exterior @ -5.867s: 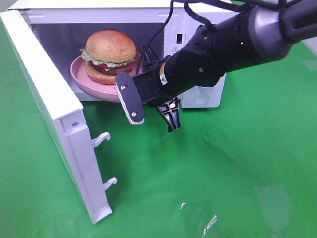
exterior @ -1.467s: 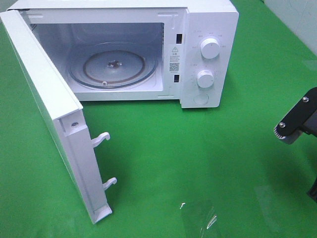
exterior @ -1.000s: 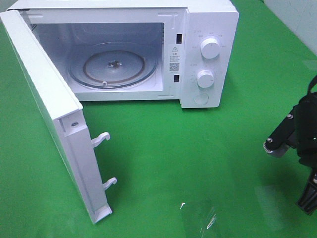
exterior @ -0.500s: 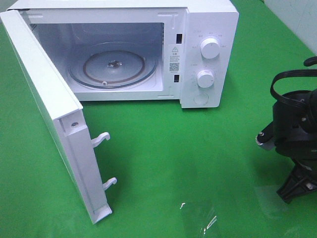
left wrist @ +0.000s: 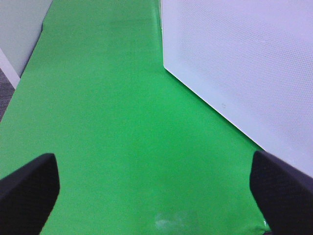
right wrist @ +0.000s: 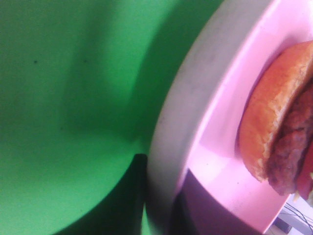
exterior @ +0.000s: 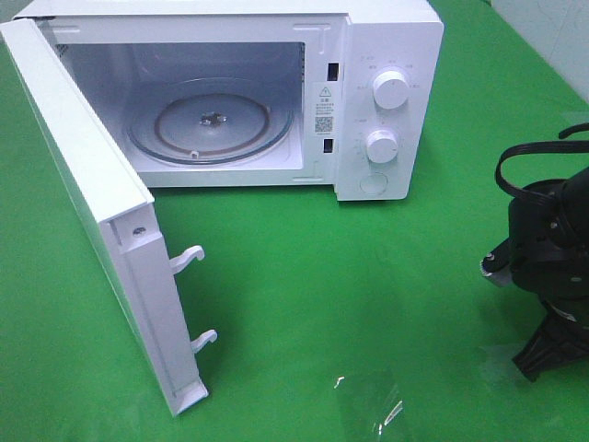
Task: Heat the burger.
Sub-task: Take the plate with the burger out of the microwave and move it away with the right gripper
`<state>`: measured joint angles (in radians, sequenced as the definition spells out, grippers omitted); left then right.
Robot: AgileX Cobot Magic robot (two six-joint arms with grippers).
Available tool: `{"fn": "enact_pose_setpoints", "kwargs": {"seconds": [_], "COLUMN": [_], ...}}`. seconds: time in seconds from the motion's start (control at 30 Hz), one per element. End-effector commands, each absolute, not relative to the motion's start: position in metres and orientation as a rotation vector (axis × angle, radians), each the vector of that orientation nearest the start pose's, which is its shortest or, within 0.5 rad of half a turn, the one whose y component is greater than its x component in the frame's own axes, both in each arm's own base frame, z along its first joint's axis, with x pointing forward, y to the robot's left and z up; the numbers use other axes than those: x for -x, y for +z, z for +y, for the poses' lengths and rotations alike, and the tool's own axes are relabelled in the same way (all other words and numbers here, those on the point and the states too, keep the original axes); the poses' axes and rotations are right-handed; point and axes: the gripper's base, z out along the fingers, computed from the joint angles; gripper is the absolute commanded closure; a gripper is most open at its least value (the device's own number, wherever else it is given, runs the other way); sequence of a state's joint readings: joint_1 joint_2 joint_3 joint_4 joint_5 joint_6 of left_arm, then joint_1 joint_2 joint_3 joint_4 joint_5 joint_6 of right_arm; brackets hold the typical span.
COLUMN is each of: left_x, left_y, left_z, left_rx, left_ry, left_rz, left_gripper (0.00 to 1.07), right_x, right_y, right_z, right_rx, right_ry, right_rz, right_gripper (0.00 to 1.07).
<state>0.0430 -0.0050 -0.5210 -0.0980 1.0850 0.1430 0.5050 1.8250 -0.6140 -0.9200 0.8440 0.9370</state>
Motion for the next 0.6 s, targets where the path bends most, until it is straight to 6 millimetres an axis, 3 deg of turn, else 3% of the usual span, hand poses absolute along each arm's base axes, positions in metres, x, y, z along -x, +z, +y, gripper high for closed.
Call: {"fn": "enact_pose_setpoints", "kwargs": {"seconds": [0.03, 0.3, 0.53, 0.57, 0.6], "left_x": [0.009, 0.009, 0.009, 0.009, 0.009], "left_y": [0.282, 0.282, 0.282, 0.282, 0.282], "left_z": [-0.008, -0.008, -0.008, -0.008, -0.008], "left_rx": [-0.104, -0.104, -0.104, -0.104, -0.104], "left_ry": [0.001, 0.001, 0.001, 0.001, 0.001], "left_rz": [2.02, 2.02, 2.02, 2.02, 2.02], "left_gripper": [0.09, 0.09, 0.09, 0.09, 0.09], "right_x": [-0.229, -0.229, -0.229, -0.231, -0.231], "right_y": [0.1, 0.08, 0.084, 0.092, 0.092], "right_z": [0.058, 0.064, 0.064, 0.065, 0.065], "right_rx": [0.495, 0.543, 0.527, 0.493, 0.493], "right_ry": [-1.049, -0.961, -0.968, -0.965, -0.965], "right_rz": [2.82, 2.871, 2.864, 2.847, 2.847], "right_gripper": [1.02, 1.02, 0.98, 0.9, 0.9]}}
